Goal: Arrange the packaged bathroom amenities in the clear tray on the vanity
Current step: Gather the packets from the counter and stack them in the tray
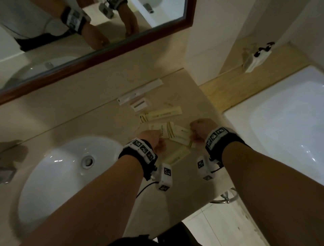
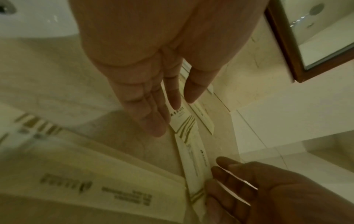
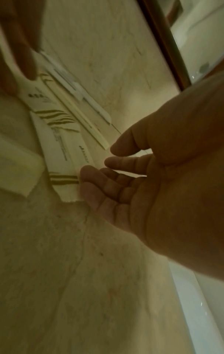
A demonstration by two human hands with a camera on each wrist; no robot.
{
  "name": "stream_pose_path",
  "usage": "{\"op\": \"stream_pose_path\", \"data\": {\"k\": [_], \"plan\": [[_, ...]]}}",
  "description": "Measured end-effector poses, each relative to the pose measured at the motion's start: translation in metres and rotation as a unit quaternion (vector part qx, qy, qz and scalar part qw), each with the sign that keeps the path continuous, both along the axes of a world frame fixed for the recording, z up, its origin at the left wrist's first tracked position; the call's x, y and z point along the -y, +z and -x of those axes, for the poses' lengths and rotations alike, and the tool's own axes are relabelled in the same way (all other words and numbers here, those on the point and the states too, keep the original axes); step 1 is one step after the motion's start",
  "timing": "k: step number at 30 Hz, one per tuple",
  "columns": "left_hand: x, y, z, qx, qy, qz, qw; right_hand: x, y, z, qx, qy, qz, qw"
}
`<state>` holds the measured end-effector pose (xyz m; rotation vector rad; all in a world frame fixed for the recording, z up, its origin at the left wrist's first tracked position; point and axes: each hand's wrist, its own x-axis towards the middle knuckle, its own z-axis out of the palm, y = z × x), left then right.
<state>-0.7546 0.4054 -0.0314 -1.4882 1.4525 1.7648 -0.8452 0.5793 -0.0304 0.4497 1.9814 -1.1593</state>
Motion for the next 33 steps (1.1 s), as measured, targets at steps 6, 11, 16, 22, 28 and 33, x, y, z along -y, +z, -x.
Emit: {"op": "stream_pose_path", "data": {"k": [6,11,16,22,28,33], "plan": [[-0.012,0.003,0.002,-0.037,0.093,-0.010,0.995,0.003,-0.010,-0.005,-0.118,0.287,-0.147,0.939],[-0.009,-0.002,0.001,-0.046,0.040,0.034,0.998,0.011,-0.021,-0.012,-0.152,0.336,-0.188,0.910],[-0.005,-0.010,-0.001,-0.047,0.017,0.057,0.997,0.015,-0.021,-0.012,-0.143,0.340,-0.198,0.908],[0.002,-0.008,-0.012,-0.061,0.013,0.082,0.995,0.012,-0.015,-0.004,-0.118,0.356,-0.210,0.903],[0.029,0.023,-0.016,-0.100,0.064,0.063,0.991,0.014,0.013,0.007,-0.130,0.242,-0.156,0.949],[0.054,0.065,-0.021,-0.140,0.088,0.074,0.984,0.044,0.046,0.011,-0.144,0.244,-0.125,0.951]]}}
